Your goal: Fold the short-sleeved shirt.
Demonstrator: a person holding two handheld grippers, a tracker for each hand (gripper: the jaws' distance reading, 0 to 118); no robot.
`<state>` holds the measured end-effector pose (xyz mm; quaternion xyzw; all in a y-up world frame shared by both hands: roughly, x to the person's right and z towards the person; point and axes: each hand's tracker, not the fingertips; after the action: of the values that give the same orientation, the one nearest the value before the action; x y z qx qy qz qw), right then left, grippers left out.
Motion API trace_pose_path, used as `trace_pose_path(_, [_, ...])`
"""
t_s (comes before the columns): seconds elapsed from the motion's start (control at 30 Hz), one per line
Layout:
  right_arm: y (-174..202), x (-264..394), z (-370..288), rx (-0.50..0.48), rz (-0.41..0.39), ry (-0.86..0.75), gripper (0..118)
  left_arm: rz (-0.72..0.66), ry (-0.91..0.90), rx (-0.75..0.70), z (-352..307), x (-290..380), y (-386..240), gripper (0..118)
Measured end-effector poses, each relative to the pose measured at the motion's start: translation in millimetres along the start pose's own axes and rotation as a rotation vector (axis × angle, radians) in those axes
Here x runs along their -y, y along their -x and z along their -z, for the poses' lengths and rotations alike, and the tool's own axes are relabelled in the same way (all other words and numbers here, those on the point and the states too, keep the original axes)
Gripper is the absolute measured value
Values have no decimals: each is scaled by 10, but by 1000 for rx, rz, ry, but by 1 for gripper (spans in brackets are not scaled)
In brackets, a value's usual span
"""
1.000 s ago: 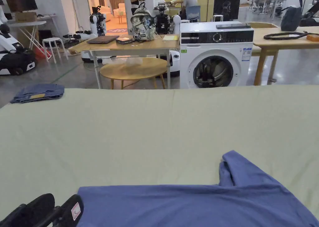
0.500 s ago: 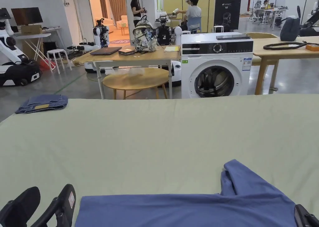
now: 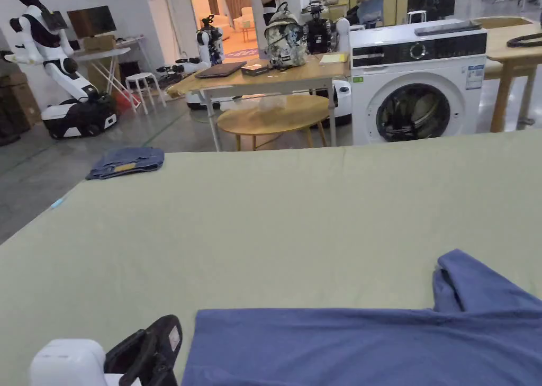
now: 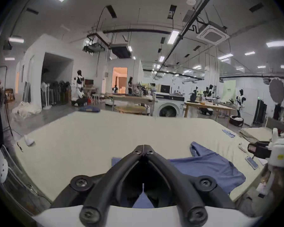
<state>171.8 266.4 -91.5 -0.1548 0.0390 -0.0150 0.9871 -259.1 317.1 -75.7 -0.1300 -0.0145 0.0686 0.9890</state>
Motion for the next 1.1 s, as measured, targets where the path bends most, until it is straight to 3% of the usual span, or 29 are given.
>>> trace_pose_path(0.2, [-87, 101, 121, -22, 25, 53, 0, -91, 309, 61, 1114, 101, 624, 0])
trace_pose_path(0.23, [-109, 123, 145, -25, 29, 67, 0, -117, 310, 72, 1386, 96, 686, 11])
trace_pose_path(0.27, [-137, 149, 172, -26, 37, 84, 0, -142, 356, 60, 1644, 112, 798, 38])
trace_pose_path(0.3, [-164, 173, 196, -25, 43, 96, 0, -161, 389, 29, 1864, 126, 887, 45])
trace_pose_path(0.43, [-301, 299, 309, 5, 69, 169, 0, -131, 542, -38, 2705, 285, 1059, 47])
trace_pose_path(0.6, [-464, 383, 408, 51, 72, 237, 0, -197, 641, -60, 3323, 652, 1242, 43])
trace_pose_path(0.63, [-493, 388, 420, 59, 70, 246, 0, -183, 658, -76, 3330, 711, 1201, 29])
trace_pose_path(0.67, [-525, 389, 430, 67, 67, 253, 0, -130, 694, -87, 3380, 774, 1158, 1])
trace_pose_path(0.83, [-751, 259, 624, 72, 60, 281, 0, 168, 714, -152, 3502, 873, 859, 0])
trace_pose_path(0.93, [-990, -7, 1108, 29, 59, 342, 0, 242, 758, -184, 3620, 937, 770, 0])
trace_pose_path(0.97, [-1081, -86, 1321, 15, 62, 359, 4, 241, 757, -189, 3637, 946, 750, 0])
trace_pose_path(1.07, [-1332, -251, 2127, 26, 17, 536, 49, 322, 758, -195, 3563, 955, 647, 0])
trace_pose_path(1.1, [-1384, -230, 2380, 47, -12, 581, 53, 338, 759, -192, 3563, 961, 636, 0])
